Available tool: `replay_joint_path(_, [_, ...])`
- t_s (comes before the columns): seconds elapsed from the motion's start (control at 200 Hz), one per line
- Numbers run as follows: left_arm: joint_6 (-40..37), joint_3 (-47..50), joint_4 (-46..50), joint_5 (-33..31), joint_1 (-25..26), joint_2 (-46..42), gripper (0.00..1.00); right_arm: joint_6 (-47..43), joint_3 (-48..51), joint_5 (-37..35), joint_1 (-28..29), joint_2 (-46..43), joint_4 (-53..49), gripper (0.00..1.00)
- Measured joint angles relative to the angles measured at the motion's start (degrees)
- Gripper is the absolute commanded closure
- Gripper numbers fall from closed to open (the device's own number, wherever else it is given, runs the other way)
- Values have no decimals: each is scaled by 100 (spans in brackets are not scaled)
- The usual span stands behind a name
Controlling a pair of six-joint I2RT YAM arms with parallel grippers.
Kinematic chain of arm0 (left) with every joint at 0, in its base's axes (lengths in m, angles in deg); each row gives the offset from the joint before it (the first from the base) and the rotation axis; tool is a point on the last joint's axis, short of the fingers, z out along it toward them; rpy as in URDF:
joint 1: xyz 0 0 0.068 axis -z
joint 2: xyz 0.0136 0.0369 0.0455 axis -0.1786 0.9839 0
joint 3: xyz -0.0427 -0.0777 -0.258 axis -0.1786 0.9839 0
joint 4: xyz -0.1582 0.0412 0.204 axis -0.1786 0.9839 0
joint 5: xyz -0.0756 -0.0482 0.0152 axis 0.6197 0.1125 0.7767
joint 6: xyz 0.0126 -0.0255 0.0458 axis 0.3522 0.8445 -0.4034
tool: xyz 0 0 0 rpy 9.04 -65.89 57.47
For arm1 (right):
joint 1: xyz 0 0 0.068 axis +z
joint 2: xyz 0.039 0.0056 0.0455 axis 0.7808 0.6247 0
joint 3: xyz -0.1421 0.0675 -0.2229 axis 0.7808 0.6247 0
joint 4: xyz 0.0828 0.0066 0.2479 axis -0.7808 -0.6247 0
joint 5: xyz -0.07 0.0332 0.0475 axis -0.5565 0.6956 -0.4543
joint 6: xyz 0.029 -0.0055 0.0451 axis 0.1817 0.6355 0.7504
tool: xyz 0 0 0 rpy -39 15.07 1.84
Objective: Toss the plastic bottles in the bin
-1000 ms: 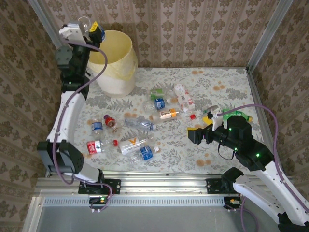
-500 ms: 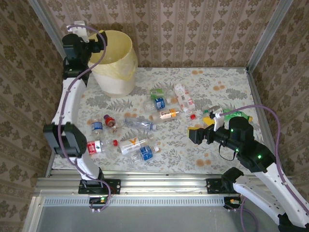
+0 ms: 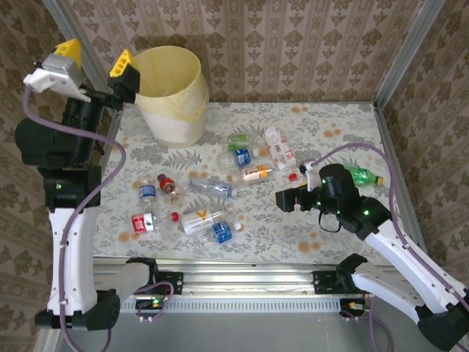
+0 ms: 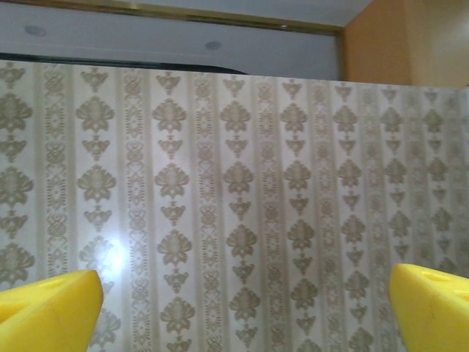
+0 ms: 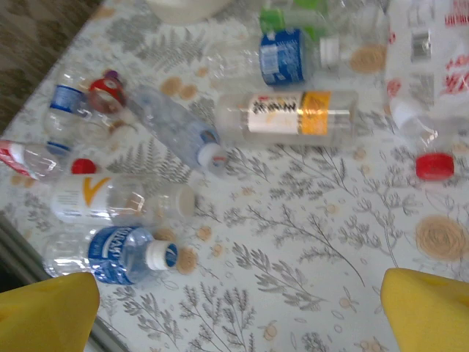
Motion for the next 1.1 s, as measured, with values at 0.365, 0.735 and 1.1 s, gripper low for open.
replay_joint_path(0.365, [243, 1119, 564, 789, 0, -970, 0, 66, -354, -804, -20, 1419, -310, 0])
replay_joint_path(0.735, [557, 1803, 892, 1110, 0, -1690, 0, 151, -671, -1561, -616, 2433, -494, 1])
replay_joint_path(1.1, [741, 2109, 1088, 1150, 0, -1816, 0, 319, -367, -2057, -1541, 2503, -490, 0])
